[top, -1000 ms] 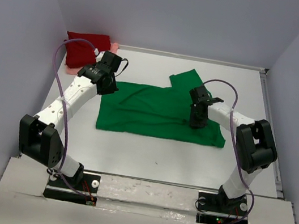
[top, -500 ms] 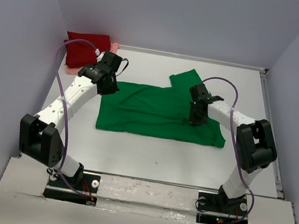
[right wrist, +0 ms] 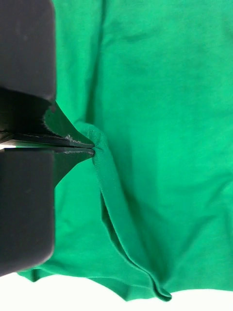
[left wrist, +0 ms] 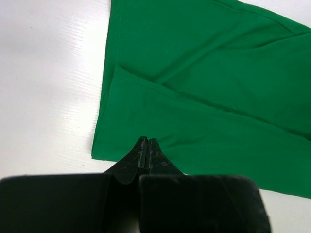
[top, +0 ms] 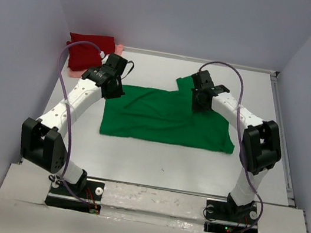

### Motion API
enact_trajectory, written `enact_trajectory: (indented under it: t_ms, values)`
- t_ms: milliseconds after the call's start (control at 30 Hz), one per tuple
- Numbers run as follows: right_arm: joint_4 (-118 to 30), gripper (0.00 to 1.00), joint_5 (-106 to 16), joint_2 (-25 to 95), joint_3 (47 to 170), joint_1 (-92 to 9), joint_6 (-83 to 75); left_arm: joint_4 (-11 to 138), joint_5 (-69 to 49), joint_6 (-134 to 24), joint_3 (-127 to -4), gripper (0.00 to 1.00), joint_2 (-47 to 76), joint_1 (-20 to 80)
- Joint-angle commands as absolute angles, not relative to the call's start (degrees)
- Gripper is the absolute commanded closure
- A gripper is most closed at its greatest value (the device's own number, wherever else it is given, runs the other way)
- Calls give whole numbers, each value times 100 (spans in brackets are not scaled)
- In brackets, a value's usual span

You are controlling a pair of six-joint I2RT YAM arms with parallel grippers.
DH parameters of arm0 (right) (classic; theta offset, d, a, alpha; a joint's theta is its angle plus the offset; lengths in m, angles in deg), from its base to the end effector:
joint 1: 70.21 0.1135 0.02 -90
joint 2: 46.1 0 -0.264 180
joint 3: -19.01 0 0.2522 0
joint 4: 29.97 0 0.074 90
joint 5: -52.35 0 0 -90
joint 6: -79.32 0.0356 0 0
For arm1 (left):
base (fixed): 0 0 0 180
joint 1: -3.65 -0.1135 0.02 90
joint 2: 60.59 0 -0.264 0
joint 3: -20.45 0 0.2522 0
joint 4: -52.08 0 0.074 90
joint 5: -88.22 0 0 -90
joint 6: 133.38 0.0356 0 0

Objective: Fold and stack the t-shirts
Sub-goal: Fold the flattened tshirt in 1/3 of the way

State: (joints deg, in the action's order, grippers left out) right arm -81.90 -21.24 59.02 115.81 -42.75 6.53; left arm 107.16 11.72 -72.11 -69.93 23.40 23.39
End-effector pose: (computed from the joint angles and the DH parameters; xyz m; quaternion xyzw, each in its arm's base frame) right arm 0.3525 0.1719 0.2380 -0.0490 0.9560 -0.0310 0.2874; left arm 0.2990 -0.0985 0.3225 -0.1142 0.9231 -0.0435 0.3646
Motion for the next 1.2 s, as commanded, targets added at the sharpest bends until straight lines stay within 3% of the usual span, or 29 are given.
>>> enact_trajectory:
  t_ms: [0,100,133,167,233,333,567,733,867,933,1033,1167]
  values:
    - [-8266,100,-2139,6401,12109,-4253,320,10679,1149,-7080,-7031,100,2291,2324]
    - [-8266,96,-2305,6753,12408,-4253,250,10732,1202,-7054,-7004,100,2265,2325]
    - [-8258,79,-2497,6815,12461,-4253,215,10767,1237,-7027,-7013,100,2256,2325]
    - [-8257,69,-2516,6920,12583,-4253,215,10776,1263,-7036,-7022,100,2247,2325]
    - [-8170,56,-2542,6912,12576,-4253,233,10811,1316,-7018,-7039,100,2221,2325]
    - [-8170,46,-2359,6754,12593,-4253,259,10829,1465,-7010,-7083,100,2221,2324]
    - [-8169,40,-1848,6042,12874,-4357,-205,10952,2168,-7036,-7557,100,2519,2325]
    - [-8634,38,-2296,6742,14146,-5182,-496,11119,1986,-6800,-8708,100,3283,2097]
    - [-9951,44,-3665,8209,17639,-6123,-804,11119,1502,-6632,-9639,100,4372,1518]
    - [-10226,44,-4620,8782,18698,-6527,-831,11189,1030,-6588,-10175,100,4976,1306]
    - [-9743,38,-4442,8539,18043,-6529,-1067,11338,569,-6360,-10817,100,5654,1042]
    - [-9366,35,-3812,8301,17446,-6529,-1410,10883,1209,-6333,-10522,95,5571,989]
